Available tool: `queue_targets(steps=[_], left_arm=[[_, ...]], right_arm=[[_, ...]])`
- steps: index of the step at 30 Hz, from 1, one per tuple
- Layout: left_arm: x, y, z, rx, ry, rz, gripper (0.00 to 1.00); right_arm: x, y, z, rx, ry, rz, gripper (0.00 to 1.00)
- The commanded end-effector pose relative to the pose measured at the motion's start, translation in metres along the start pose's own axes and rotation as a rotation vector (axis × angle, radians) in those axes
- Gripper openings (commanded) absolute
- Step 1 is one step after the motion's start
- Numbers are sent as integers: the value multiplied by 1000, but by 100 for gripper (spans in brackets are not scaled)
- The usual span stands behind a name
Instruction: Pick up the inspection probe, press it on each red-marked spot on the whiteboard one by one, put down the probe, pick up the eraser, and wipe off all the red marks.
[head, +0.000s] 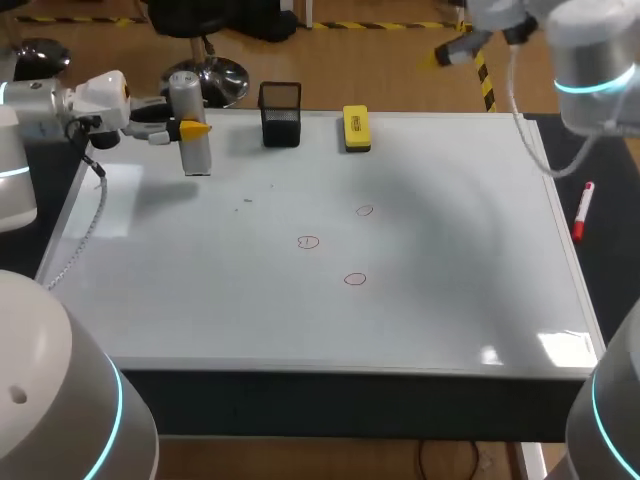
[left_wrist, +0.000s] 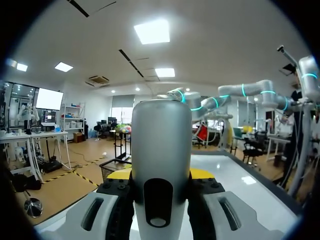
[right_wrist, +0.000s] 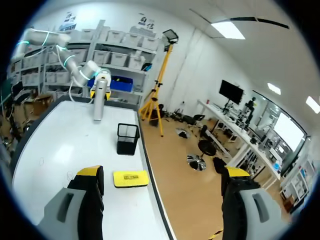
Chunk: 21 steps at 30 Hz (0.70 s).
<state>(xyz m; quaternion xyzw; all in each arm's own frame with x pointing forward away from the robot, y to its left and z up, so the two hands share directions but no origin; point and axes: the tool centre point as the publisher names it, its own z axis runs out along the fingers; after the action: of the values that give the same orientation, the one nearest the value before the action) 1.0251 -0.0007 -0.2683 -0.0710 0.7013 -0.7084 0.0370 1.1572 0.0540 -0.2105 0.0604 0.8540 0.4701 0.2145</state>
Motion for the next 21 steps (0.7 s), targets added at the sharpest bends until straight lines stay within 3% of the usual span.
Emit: queue_targets(steps=[1,5,12,21], left_arm=[[0,-1,0,0,1,1,0],[0,-1,0,0,1,1,0],[0,-1,0,0,1,1,0],[0,-1,0,0,1,1,0]], right_arm=[[-5,1,29,278,950,-347,100],[7,2,43,364,1127,-459,100],[21,-3,60,530,1360,-641,100],[23,-18,76,779,1497,-879,100]])
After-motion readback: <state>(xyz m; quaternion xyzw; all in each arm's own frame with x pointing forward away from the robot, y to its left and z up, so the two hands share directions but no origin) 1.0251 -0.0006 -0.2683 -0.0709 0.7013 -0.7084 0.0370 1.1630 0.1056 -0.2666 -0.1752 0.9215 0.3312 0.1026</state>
